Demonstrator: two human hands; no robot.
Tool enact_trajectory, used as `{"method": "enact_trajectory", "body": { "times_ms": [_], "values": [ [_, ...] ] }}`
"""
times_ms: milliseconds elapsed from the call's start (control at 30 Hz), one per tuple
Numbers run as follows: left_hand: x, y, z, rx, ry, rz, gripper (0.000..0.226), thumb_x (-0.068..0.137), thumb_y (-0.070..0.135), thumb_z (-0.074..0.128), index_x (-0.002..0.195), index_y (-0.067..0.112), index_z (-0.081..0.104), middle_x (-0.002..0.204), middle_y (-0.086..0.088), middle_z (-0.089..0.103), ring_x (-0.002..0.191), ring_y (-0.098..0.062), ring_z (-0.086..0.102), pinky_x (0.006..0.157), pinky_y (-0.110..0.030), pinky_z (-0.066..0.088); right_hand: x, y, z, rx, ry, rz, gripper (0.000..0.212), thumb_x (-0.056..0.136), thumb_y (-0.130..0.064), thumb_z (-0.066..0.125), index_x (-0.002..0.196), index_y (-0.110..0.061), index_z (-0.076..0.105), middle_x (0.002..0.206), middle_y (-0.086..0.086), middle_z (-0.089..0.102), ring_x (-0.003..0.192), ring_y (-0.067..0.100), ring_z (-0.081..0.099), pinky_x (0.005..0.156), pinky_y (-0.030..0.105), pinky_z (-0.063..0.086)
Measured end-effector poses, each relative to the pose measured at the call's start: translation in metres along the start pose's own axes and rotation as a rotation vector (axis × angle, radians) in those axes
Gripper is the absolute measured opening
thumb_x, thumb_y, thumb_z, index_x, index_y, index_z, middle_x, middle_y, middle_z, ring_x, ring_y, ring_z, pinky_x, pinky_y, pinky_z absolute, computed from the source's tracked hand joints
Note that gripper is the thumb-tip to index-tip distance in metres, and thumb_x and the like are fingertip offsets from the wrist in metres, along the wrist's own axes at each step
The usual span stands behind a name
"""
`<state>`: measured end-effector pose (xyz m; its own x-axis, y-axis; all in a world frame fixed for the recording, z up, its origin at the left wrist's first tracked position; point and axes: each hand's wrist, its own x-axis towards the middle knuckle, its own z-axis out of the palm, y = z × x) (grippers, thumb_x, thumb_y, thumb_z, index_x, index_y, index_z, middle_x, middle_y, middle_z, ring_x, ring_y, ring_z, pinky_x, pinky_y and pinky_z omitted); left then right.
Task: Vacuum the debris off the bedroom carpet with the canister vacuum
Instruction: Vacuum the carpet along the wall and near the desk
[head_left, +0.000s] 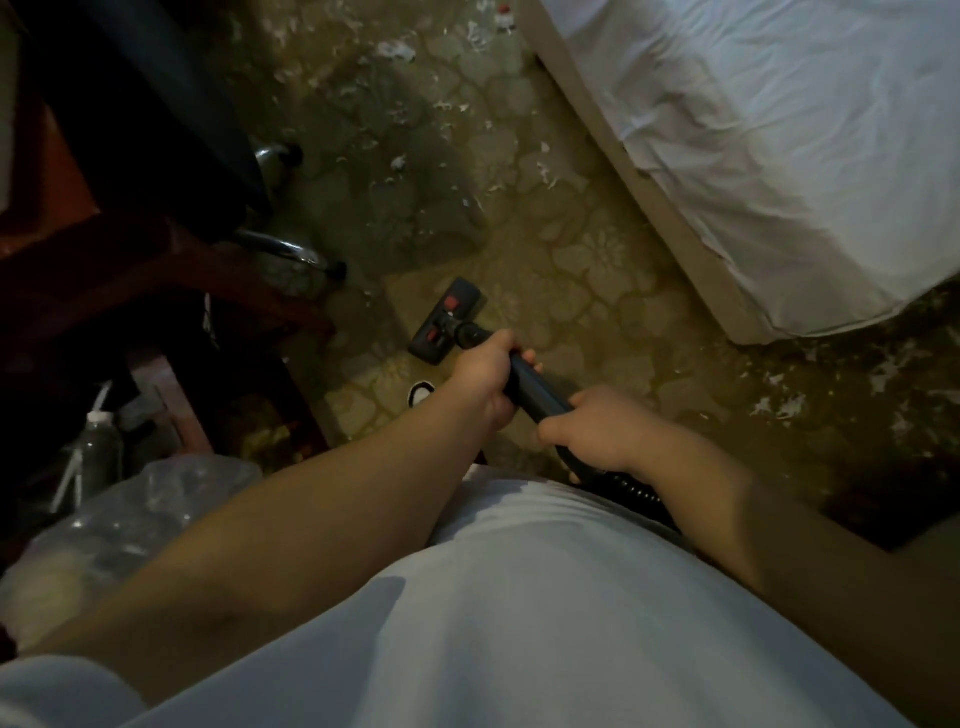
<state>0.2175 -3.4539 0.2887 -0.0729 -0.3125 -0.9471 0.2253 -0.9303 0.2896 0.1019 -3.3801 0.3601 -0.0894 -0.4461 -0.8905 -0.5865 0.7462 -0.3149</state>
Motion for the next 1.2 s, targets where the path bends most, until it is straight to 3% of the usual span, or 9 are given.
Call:
{"method": "enact_trajectory", "body": {
  "times_ms": [100,267,467,600,700,833,1033,1133,1200],
  "values": [
    [0.010,0.051,-0.034,0.003,0.015,-0.017,0.009,0.092,0.015,0.059,0.085,0.009,0.056,0.065,-0.004,0.058,0.058,-0.017,0.059,0.055,-0.029,0.054,0.015,-0.057,0.014,0.017,-0.006,0.008,0.038,0.078,-0.042,0.080,0.095,-0.010,0.072,0.094,0.015,0.076,0.086,0.034,0.075,0.080,0.047,0.062],
    [0.028,0.117,-0.079,-0.038,0.037,0.008,0.009,0.091,0.015,0.059,0.097,0.010,0.055,0.062,-0.002,0.056,0.056,-0.016,0.056,0.058,-0.029,0.055,0.048,-0.130,0.028,-0.006,-0.043,-0.026,0.035,0.081,-0.044,0.080,0.095,-0.013,0.071,0.087,0.010,0.077,0.078,0.029,0.075,0.073,0.041,0.062],
    [0.043,0.167,-0.116,-0.067,0.089,0.010,0.015,0.098,0.019,0.056,0.086,0.011,0.058,0.065,-0.002,0.056,0.059,-0.015,0.055,0.055,-0.028,0.054,0.088,-0.187,0.045,-0.148,-0.057,-0.081,0.041,0.084,-0.052,0.076,0.103,-0.018,0.066,0.093,0.006,0.071,0.083,0.025,0.071,0.081,0.039,0.063],
    [0.052,0.173,-0.121,0.000,0.180,-0.012,0.014,0.098,0.018,0.059,0.110,0.010,0.061,0.083,-0.005,0.062,0.071,-0.016,0.062,0.060,-0.035,0.053,0.107,-0.198,0.053,-0.187,-0.072,-0.059,0.034,0.088,-0.048,0.075,0.088,-0.020,0.055,0.092,0.005,0.067,0.079,0.023,0.068,0.066,0.031,0.055],
    [0.051,0.159,-0.110,0.055,0.207,-0.024,0.022,0.097,0.019,0.061,0.116,0.009,0.061,0.093,-0.008,0.066,0.080,-0.019,0.066,0.063,-0.038,0.054,0.103,-0.181,0.050,-0.169,-0.058,-0.031,0.033,0.087,-0.046,0.077,0.087,-0.020,0.056,0.091,0.006,0.067,0.077,0.022,0.067,0.062,0.030,0.051],
    [0.046,0.121,-0.075,0.102,0.131,-0.045,0.029,0.096,0.023,0.062,0.121,0.008,0.062,0.100,-0.011,0.067,0.088,-0.023,0.067,0.086,-0.044,0.059,0.079,-0.132,0.029,-0.120,-0.052,0.029,0.037,0.085,-0.047,0.078,0.096,-0.018,0.059,0.093,0.008,0.067,0.078,0.023,0.067,0.060,0.029,0.049],
    [0.028,0.020,-0.002,0.209,0.049,-0.092,0.047,0.095,0.017,0.058,0.139,0.005,0.051,0.085,-0.009,0.060,0.073,-0.020,0.063,0.056,-0.034,0.053,0.030,-0.013,0.005,-0.038,-0.025,0.117,0.038,0.082,-0.049,0.079,0.098,-0.017,0.064,0.095,0.009,0.070,0.083,0.026,0.070,0.075,0.036,0.060],
    [0.011,-0.048,0.036,0.215,0.019,-0.105,0.041,0.098,0.017,0.058,0.136,0.006,0.049,0.094,-0.011,0.060,0.080,-0.021,0.064,0.058,-0.038,0.052,-0.001,0.059,-0.007,0.017,-0.023,0.147,0.037,0.084,-0.045,0.080,0.100,-0.015,0.064,0.094,0.012,0.073,0.083,0.028,0.074,0.083,0.041,0.063],
    [-0.008,-0.093,0.065,0.229,0.005,-0.129,0.038,0.099,0.018,0.058,0.133,0.007,0.047,0.098,-0.012,0.061,0.084,-0.022,0.063,0.061,-0.041,0.051,-0.025,0.110,-0.015,0.068,-0.033,0.183,0.033,0.086,-0.040,0.080,0.098,-0.014,0.063,0.092,0.014,0.074,0.076,0.027,0.073,0.071,0.035,0.060]
  ]
}}
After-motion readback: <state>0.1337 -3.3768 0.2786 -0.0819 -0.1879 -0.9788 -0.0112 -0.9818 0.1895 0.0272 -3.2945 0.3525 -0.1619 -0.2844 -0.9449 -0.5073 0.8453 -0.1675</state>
